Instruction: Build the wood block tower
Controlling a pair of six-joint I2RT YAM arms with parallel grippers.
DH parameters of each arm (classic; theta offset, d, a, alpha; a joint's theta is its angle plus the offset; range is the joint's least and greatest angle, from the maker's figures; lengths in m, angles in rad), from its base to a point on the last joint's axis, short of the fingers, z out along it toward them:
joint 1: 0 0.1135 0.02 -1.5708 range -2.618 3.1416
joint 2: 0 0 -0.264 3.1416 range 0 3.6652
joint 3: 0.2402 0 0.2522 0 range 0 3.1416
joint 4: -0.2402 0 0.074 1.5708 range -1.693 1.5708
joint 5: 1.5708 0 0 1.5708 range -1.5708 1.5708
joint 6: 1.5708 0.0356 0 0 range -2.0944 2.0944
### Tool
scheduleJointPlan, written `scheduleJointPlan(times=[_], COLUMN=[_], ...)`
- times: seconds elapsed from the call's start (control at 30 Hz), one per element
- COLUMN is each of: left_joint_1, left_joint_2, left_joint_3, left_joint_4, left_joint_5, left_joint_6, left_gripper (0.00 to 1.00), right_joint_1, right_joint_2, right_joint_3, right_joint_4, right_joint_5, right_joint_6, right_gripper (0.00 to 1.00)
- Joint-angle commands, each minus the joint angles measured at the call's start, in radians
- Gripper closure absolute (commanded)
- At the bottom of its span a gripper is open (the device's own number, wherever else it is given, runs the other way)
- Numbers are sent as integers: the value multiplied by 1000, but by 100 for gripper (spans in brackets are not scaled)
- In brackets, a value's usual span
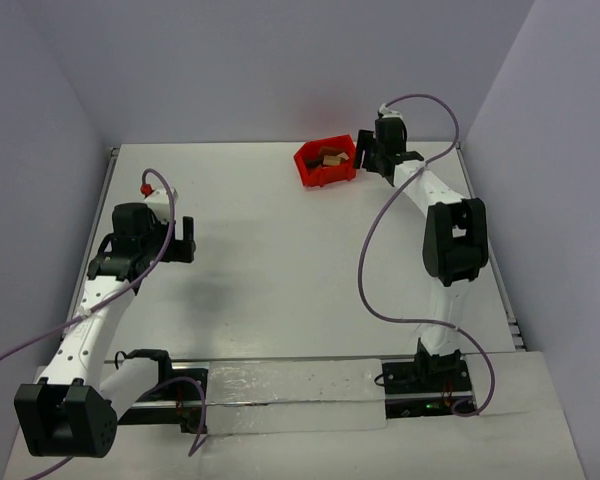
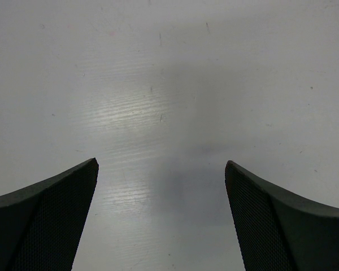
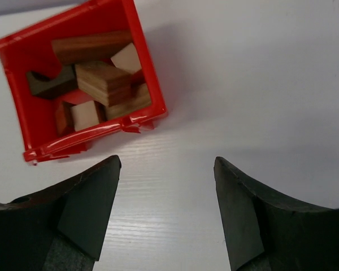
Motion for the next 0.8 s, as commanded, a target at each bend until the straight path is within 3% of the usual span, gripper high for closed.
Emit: scheduleJointPlan(times=[0.0, 0.33, 0.77], left_joint_1=[-5, -6, -4], left_joint_2=[-25, -12, -17], left_joint_3=[19, 11, 11], left_joint_4=[16, 20, 21], left_joint_5=[-17, -4, -15], left_joint_6=[-14, -12, -15], left_gripper=[1, 1, 1], right_joint_1=[4, -2, -3], right_joint_2=[83, 260, 461], right_joint_3=[134, 347, 648], right_joint_4=[78, 108, -88], right_joint_5=[21, -19, -59], right_joint_6=[19, -44, -101], right_gripper=[25, 25, 38])
